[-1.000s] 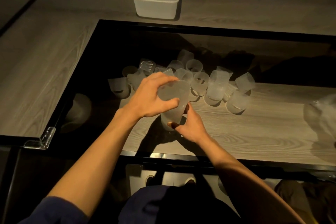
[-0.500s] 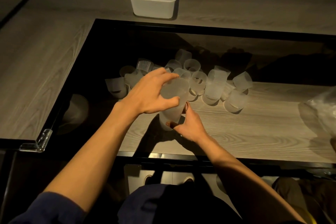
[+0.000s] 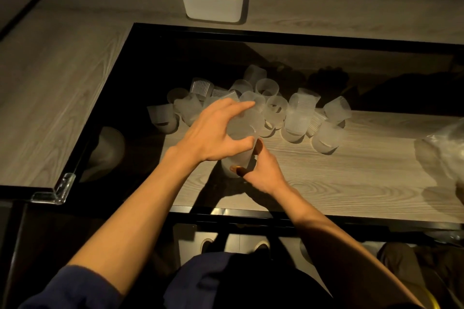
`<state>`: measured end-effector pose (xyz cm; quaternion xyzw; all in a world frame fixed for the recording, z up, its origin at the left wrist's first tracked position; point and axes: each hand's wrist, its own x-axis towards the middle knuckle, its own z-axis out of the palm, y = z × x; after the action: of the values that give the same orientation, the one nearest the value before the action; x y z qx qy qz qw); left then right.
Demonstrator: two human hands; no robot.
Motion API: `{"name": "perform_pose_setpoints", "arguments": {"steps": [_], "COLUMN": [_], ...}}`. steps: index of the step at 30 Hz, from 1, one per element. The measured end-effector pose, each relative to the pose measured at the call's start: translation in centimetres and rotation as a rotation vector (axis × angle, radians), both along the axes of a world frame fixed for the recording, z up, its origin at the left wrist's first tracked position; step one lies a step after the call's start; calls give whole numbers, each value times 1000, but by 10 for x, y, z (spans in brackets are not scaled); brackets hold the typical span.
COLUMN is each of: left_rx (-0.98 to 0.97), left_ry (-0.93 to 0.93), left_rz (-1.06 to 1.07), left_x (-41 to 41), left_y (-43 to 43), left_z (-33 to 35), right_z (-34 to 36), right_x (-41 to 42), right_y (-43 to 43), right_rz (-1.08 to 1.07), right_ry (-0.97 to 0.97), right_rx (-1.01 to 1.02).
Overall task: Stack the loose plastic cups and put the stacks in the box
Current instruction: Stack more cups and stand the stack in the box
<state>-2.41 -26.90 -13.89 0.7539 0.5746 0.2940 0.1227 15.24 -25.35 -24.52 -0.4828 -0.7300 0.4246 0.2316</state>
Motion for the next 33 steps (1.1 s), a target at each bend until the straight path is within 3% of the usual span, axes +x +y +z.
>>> {"name": "perform_pose_setpoints", "arguments": {"steps": [8,12,14,19,23,27,30,33], "left_rx": [-167,-361,-354,-251,-455,-545,-501,-413], "left_ry": [158,-133,-302,-596,-610,-677,-576,-316], "left_rz": [70,-33,-2,430,709,787,753,679], "left_x": [4,-1,-4,-16,-35,-41,-40,-31], "left_y": [3,3,5,11,21,36,49,63], "left_z": [-14,-23,-25,-37,-62,-83,-90,-83], "right_z": [-2,-3,-4,-5,-5,-4,-3,0], "right_x": [4,4,3,2,-4,-4,3,10], "right_y": [-2,-1,0,1,5,11,16,21], "right_rz": [-14,-23,-32,-55,-90,-140,-178,-210], "right_ry": [-10,-18,-32,-58,-87,-99,-103,-96], "right_rx": [-16,-24,-26,-34,-8,-13,-22,-38]}}
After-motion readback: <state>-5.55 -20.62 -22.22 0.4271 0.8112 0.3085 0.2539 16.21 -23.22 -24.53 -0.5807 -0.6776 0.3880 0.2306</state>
